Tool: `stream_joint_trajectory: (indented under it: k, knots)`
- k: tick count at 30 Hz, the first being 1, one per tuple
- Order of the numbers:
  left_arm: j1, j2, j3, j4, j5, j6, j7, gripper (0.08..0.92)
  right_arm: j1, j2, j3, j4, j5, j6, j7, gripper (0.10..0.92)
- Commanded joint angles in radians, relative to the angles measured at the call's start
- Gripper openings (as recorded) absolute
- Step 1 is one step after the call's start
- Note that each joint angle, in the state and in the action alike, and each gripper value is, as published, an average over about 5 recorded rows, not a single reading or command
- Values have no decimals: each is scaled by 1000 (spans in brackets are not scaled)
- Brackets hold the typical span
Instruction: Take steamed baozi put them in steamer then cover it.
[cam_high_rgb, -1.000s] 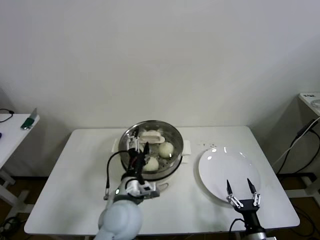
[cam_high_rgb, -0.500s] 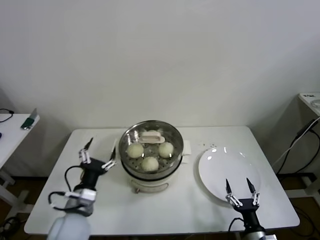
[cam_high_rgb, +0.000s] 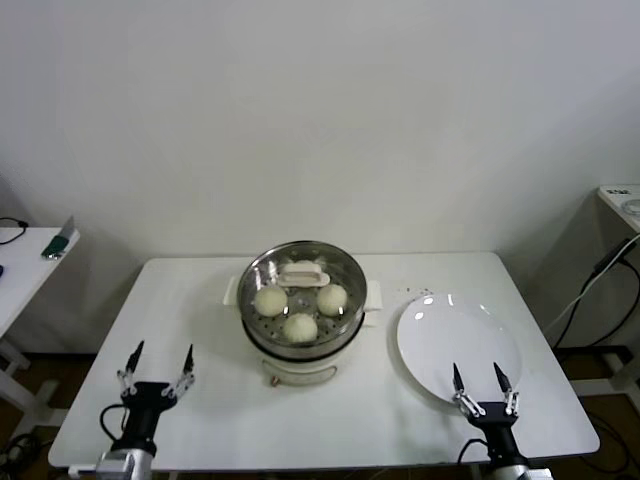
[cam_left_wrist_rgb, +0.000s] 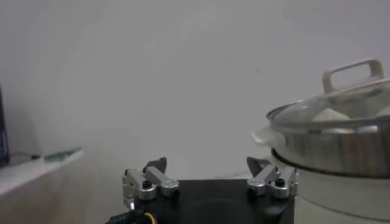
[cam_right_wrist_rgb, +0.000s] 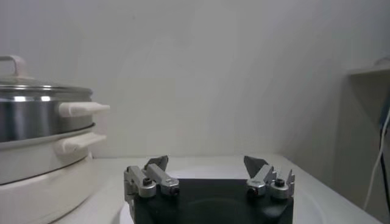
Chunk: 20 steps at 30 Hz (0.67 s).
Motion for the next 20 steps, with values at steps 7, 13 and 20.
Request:
stream_joint_trajectory:
  k: [7,13,20]
  knots:
    - [79,-21,7,73,-108,-135,-18,823,-5,-5,4,-11,36,-10,1,823]
    - [86,-20,6,58,-109,-121,-22,823,-5,-8,4,-12,38,-8,0,823]
    - [88,-21,11,47,-110,-113,-24,823,-3,-8,1,-11,36,-11,-1,823]
